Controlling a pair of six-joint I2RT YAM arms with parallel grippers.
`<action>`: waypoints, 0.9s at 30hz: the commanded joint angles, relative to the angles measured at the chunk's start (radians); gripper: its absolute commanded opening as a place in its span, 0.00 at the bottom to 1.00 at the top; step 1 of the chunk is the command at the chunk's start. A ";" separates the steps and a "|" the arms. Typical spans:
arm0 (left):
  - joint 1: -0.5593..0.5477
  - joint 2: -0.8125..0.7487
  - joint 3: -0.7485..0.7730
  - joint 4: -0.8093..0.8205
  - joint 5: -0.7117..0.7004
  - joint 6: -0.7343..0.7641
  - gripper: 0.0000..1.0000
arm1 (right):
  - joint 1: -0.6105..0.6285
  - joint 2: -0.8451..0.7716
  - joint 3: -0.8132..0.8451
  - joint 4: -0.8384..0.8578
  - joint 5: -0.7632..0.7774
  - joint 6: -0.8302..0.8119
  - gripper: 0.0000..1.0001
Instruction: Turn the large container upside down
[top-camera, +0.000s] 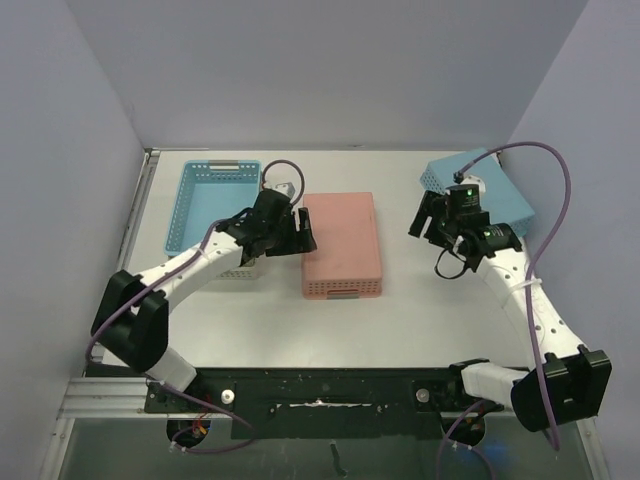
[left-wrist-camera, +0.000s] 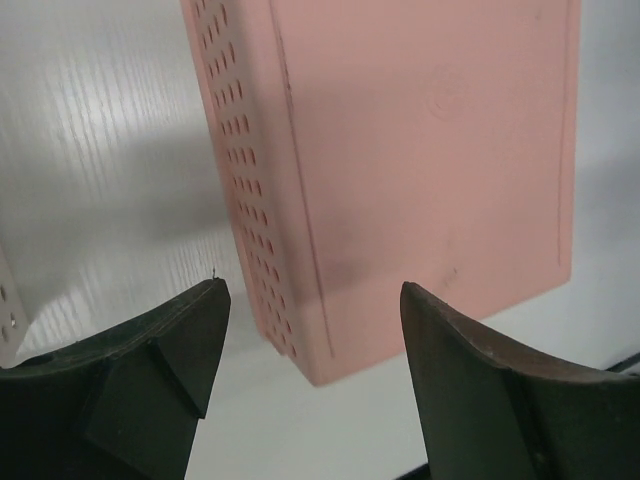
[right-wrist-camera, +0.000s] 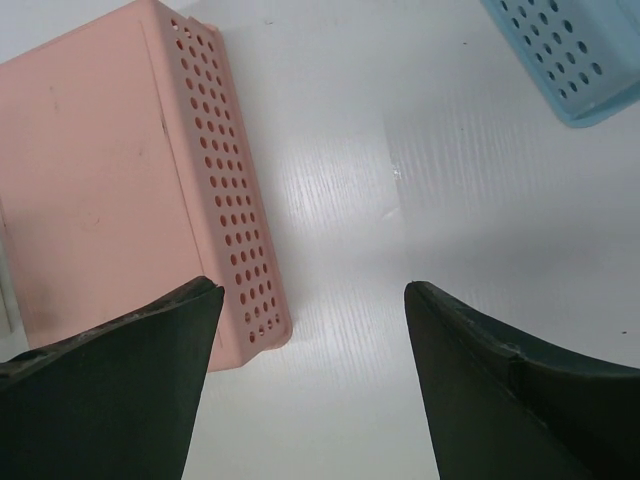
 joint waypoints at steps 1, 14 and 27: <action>0.067 0.122 0.089 0.169 0.077 0.007 0.69 | -0.003 -0.059 0.058 -0.046 0.070 -0.032 0.76; 0.024 0.569 0.583 0.308 0.349 -0.038 0.68 | -0.002 -0.148 0.086 -0.144 0.040 -0.054 0.76; 0.150 0.378 0.748 0.197 0.430 0.009 0.68 | 0.344 -0.107 -0.034 -0.023 -0.136 -0.059 0.76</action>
